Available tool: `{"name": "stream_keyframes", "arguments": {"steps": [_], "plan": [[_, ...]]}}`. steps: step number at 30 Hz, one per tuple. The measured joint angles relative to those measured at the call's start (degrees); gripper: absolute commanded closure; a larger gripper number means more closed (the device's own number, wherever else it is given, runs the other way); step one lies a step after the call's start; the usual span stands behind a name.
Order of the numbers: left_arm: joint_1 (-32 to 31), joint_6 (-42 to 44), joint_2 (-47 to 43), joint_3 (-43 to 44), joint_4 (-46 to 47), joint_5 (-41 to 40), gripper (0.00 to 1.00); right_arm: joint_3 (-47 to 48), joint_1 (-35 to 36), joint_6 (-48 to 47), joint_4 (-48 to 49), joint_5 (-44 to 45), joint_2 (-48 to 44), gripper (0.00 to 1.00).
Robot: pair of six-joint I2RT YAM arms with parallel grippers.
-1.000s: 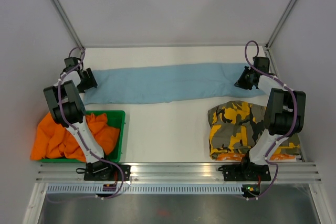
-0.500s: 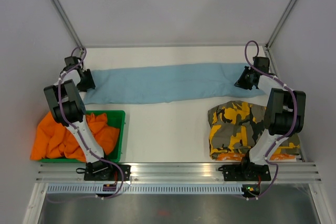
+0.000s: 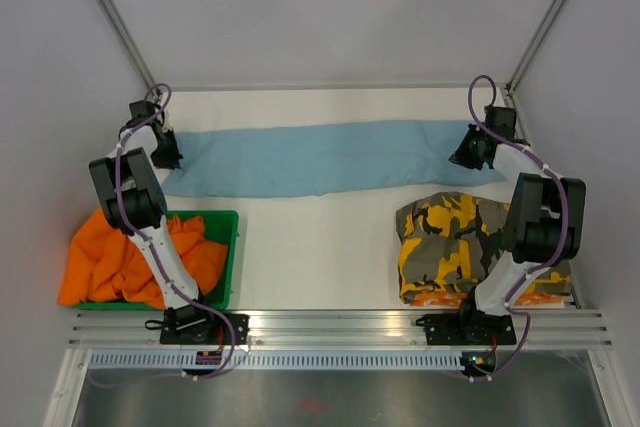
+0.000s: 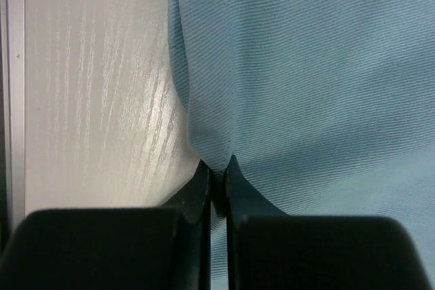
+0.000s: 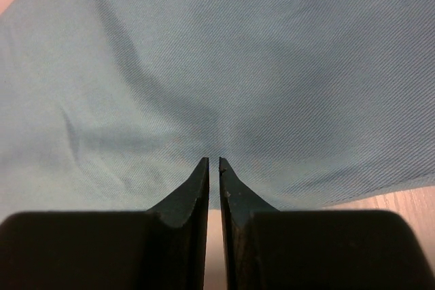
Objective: Fold and stack the trousers
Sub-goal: Fold the trousers
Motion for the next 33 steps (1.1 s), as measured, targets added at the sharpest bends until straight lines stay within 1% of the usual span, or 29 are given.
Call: {"name": "stream_keyframes", "arguments": {"steps": [1, 3, 5, 9, 11, 15, 19, 22, 25, 27, 30, 31, 33], "plan": [[0.0, 0.0, -0.1, 0.0, 0.1, -0.5, 0.98, 0.0, 0.0, 0.0, 0.0, 0.0, -0.1, 0.83], [0.0, 0.1, -0.2, 0.2, -0.1, -1.2, 0.98, 0.0, 0.1, 0.2, 0.0, -0.2, -0.3, 0.77], [0.3, 0.3, -0.2, 1.4, -1.0, -1.2, 0.98, -0.4, 0.5, 0.3, 0.2, -0.3, -0.8, 0.76], [2.0, 1.4, -0.5, 8.2, -4.2, -1.1, 0.98, -1.5, 2.9, 1.7, 1.5, -1.4, -2.3, 0.65], [2.8, 1.9, -1.4, 10.6, -4.1, -1.1, 0.98, -2.2, 5.0, 2.5, 2.8, -2.0, -3.0, 0.63], [3.3, 2.5, -6.0, 12.0, -4.6, -1.1, 0.98, -2.9, 12.6, 5.1, 6.1, -3.7, -3.3, 0.61], [1.9, 2.6, -10.1, 13.8, -6.8, -1.0, 0.98, -3.4, 19.5, 8.7, 10.8, -6.0, -3.2, 0.61], [-1.8, 2.6, -12.8, 14.7, -7.9, -2.6, 0.98, -4.3, 22.1, 11.9, 14.5, -7.0, -3.0, 0.60], [-8.5, 1.8, -14.1, 16.3, -10.4, -5.8, 0.98, -4.9, 22.4, 13.9, 15.1, -6.2, -3.2, 0.59], [-13.5, -0.5, -14.1, 17.1, -11.5, -6.9, 0.98, -5.2, 22.1, 14.2, 14.1, -4.5, -3.8, 0.55], [-19.7, -5.3, -14.2, 16.5, -12.7, -7.2, 0.98, -6.3, 20.4, 14.4, 11.1, -0.9, -7.9, 0.52], [-21.9, -7.1, -14.2, 16.0, -13.0, -7.5, 0.98, -6.8, 19.3, 14.4, 10.1, 0.2, -10.0, 0.51], [-26.0, -10.5, -14.3, 15.2, -13.6, -9.6, 0.98, -7.4, 16.2, 14.1, 8.4, 2.1, -14.4, 0.46]]}}
